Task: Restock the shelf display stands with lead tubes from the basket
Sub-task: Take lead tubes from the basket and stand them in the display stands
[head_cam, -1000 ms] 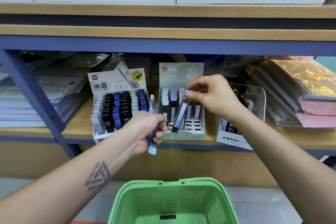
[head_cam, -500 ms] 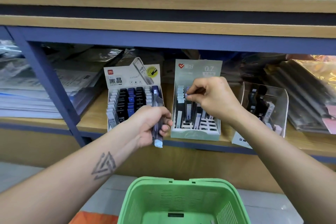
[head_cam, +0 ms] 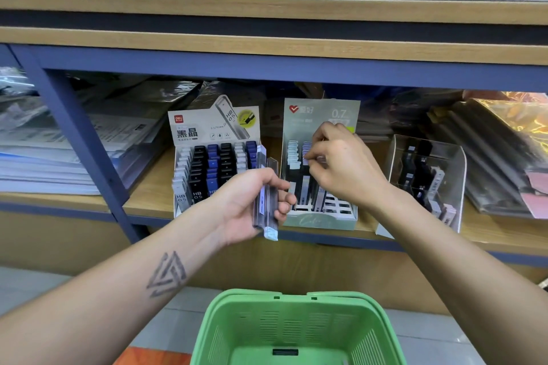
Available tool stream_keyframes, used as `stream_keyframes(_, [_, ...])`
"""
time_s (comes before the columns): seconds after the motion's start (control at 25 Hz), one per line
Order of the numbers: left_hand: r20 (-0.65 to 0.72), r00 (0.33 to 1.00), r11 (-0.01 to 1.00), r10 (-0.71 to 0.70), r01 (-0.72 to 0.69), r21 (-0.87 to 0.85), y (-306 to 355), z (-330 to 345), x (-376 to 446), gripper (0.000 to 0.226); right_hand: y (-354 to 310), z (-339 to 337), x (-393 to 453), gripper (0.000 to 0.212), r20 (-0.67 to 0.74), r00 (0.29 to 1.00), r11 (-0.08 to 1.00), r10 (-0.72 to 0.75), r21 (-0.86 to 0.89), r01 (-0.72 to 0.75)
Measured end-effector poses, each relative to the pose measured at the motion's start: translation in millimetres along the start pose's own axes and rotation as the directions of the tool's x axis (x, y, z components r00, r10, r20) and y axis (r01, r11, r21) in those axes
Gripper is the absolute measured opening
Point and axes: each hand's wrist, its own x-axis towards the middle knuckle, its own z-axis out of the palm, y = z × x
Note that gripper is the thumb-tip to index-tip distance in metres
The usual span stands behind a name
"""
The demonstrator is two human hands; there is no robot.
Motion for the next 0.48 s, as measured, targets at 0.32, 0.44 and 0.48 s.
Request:
stream_keyframes(0.32, [0.122,0.992,0.989,0.023,-0.004,-0.151,1,11,-7,0.028,-4,-9,-4,0.028,0.022,0.991,0.990,-0.134,0.055,0.132])
stream_keyframes(0.44, [0.038,0.996,0.992,0.080,-0.076,-0.103,2,10,-2,0.025,-11,-20,-16,0.040,0.056,0.931,0.907,-0.360,0.254,0.335])
stream_keyframes(0.48, [0.014,0.994,0.990,0.106,-0.104,-0.095,3,9,-1,0.026,-14,-22,-20,0.040,0.093,0.905,0.884,-0.416,0.274,0.378])
